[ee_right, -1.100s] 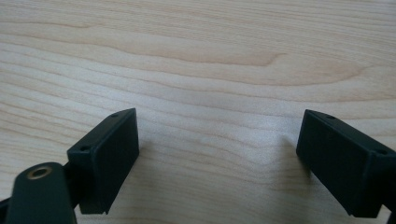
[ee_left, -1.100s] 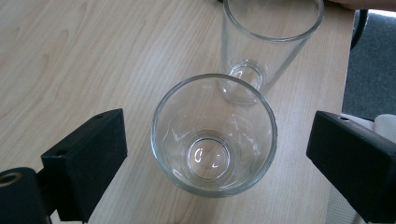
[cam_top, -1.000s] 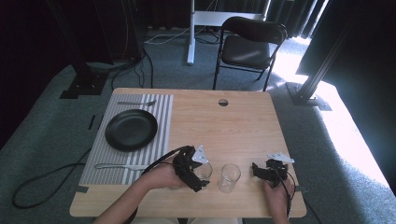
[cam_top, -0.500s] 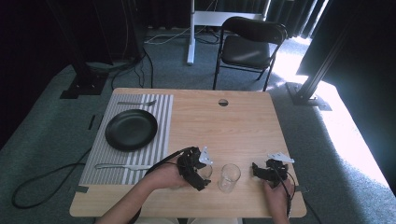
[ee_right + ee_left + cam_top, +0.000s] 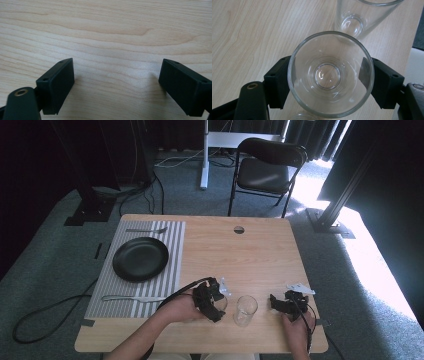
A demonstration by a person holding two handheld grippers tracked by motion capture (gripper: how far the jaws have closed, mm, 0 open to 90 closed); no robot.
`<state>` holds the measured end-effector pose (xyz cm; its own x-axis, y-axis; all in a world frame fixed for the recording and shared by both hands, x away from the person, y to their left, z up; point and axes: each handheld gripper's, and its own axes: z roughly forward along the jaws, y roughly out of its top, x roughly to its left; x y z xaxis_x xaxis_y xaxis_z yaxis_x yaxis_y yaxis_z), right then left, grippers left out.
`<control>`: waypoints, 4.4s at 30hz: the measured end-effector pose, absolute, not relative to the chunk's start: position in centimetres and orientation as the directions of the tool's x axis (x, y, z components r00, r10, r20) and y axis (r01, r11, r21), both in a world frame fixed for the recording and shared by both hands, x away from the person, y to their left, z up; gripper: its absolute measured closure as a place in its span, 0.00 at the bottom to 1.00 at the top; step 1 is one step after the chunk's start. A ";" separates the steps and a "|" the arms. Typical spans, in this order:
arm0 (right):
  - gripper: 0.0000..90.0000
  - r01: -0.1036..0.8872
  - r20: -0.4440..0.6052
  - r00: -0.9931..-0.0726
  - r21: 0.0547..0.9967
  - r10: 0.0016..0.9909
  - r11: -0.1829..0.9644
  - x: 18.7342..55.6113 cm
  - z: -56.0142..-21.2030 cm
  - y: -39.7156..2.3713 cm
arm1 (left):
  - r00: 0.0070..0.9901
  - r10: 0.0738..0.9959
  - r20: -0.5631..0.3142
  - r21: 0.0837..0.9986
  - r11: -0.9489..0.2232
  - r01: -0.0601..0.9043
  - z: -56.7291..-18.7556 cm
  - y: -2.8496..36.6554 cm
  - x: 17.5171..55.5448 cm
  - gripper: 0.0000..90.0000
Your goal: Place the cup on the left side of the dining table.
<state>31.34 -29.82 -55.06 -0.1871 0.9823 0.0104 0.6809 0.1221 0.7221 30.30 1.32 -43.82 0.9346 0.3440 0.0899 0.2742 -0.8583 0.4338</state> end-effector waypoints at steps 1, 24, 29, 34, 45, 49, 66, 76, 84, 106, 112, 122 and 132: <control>0.14 0.681 0.010 -0.187 0.722 0.982 0.122 31.3 -55.1 -29.8 | 0.933 0.348 0.088 0.432 -0.858 0.279 -43.8 1.2 30.3 0.31; 0.14 0.681 0.011 -0.186 0.722 0.982 0.121 31.3 -55.1 -29.8 | 0.911 0.409 0.057 0.475 -0.813 0.335 -42.3 1.3 31.7 0.33; 0.14 0.681 0.011 -0.187 0.722 0.982 0.122 31.3 -55.1 -29.8 | 0.903 0.427 0.053 0.486 -0.801 0.351 -41.8 1.4 32.3 0.33; 0.14 0.682 0.010 -0.188 0.721 0.982 0.123 31.3 -55.0 -29.8 | 0.892 0.446 0.075 0.482 -0.799 0.359 -41.8 1.5 32.8 0.33; 0.14 0.681 0.010 -0.187 0.722 0.982 0.122 31.3 -55.1 -29.8 | 0.861 0.504 0.059 0.484 -0.769 0.417 -41.8 2.4 34.3 0.33; 0.14 0.680 0.010 -0.187 0.723 0.982 0.122 31.3 -55.1 -29.8 | 0.846 0.531 0.052 0.488 -0.753 0.442 -41.7 3.1 34.9 0.33; 0.14 0.680 0.010 -0.187 0.723 0.982 0.122 31.3 -55.1 -29.8 | 0.792 0.609 0.051 0.494 -0.704 0.510 -41.3 6.5 36.4 0.33; 0.14 0.680 0.010 -0.186 0.723 0.982 0.122 31.3 -55.1 -29.8 | 0.755 0.653 0.068 0.479 -0.685 0.549 -41.4 9.1 36.8 0.32; 0.14 0.680 0.009 -0.186 0.723 0.982 0.122 31.3 -55.1 -29.8 | 0.716 0.694 0.072 0.489 -0.651 0.581 -41.1 11.5 36.9 0.32; 0.14 0.681 0.010 -0.186 0.722 0.982 0.122 31.3 -55.1 -29.8 | 0.655 0.751 0.080 0.470 -0.608 0.640 -41.8 15.9 37.6 0.32; 0.14 0.681 0.009 -0.186 0.722 0.982 0.122 31.3 -55.1 -29.8 | 0.644 0.762 0.062 0.474 -0.590 0.653 -42.2 16.8 37.9 0.33; 0.14 0.681 0.011 -0.186 0.722 0.982 0.121 31.3 -55.1 -29.8 | 0.629 0.774 0.067 0.467 -0.581 0.666 -43.1 17.6 38.2 0.32; 0.14 0.681 0.010 -0.186 0.722 0.982 0.121 31.3 -55.1 -29.8 | 0.606 0.795 0.040 0.509 -0.538 0.672 -43.7 18.5 38.3 0.32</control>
